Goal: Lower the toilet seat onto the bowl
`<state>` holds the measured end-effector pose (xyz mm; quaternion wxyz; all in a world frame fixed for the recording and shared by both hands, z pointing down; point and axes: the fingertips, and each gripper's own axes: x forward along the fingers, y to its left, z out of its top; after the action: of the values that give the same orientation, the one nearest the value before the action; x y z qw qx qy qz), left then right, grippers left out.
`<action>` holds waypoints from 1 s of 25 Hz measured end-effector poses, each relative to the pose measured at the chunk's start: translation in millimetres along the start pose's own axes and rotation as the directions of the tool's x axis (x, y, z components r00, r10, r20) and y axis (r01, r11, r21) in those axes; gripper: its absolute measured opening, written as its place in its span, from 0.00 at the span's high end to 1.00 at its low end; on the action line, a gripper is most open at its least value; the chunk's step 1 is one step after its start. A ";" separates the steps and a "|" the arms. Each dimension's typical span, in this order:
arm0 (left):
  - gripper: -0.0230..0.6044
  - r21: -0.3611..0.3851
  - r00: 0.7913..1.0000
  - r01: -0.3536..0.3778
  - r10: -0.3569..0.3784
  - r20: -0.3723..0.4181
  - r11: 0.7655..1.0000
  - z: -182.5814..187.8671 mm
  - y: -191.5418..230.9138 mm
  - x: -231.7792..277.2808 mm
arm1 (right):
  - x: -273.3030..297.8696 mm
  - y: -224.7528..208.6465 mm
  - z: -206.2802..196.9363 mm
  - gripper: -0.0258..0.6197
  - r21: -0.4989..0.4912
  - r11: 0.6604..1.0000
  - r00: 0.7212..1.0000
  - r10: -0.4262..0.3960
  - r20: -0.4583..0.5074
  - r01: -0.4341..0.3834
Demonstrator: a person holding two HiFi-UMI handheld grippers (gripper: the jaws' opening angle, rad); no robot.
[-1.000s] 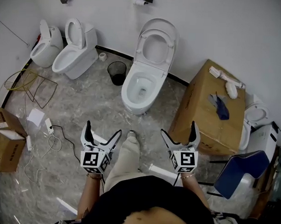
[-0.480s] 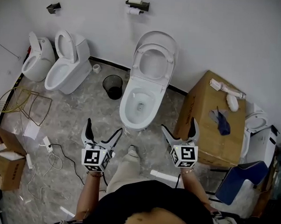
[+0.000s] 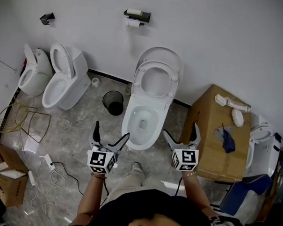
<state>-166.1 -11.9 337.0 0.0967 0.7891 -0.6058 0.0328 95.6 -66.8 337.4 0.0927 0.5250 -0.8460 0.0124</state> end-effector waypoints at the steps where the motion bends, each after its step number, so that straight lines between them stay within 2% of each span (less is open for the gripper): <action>1: 0.04 -0.001 1.000 0.006 -0.006 0.001 1.000 0.0 3.9 8.7 | 9.2 -1.0 -0.1 0.06 -0.003 1.000 1.000 -0.001 0.000 0.001; 7: 0.04 0.026 0.999 0.044 -0.044 0.011 0.999 4.9 15.2 61.7 | 56.0 -15.1 -2.5 0.06 -0.016 1.000 1.000 0.007 0.021 -0.007; 11: 0.04 -0.005 0.993 0.094 -0.093 0.070 0.996 13.7 17.0 88.3 | 85.5 -23.8 -13.8 0.06 -0.067 0.998 1.000 0.005 -0.027 -0.007; 13: 0.05 0.009 0.989 0.101 -0.101 0.107 0.995 20.8 19.3 105.1 | 100.7 -31.2 -15.4 0.06 -0.080 0.997 1.000 0.007 -0.030 -0.009; 15: 0.05 0.028 0.989 0.092 -0.095 0.110 0.995 21.9 24.7 124.9 | 117.4 -41.6 -19.4 0.06 -0.075 0.997 0.999 0.006 -0.042 -0.009; 20: 0.04 -0.023 0.993 0.104 -0.102 0.053 0.994 9.6 39.0 173.7 | 162.7 -66.4 -30.6 0.06 -0.078 0.997 0.998 0.003 -0.059 -0.008; 23: 0.04 -0.073 0.987 0.143 -0.137 0.084 0.987 13.6 40.9 203.5 | 189.8 -82.1 -31.7 0.06 -0.098 0.995 0.999 -0.001 -0.052 -0.004; 25: 0.05 -0.081 0.982 0.155 -0.145 0.121 0.985 17.7 44.6 222.4 | 207.2 -90.6 -31.4 0.06 -0.098 0.995 0.999 -0.002 -0.043 -0.002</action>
<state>-151.5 -237.6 362.2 0.0995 0.8278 -0.5501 -0.0471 91.3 -287.2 396.5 0.1364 0.5195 -0.8433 -0.0176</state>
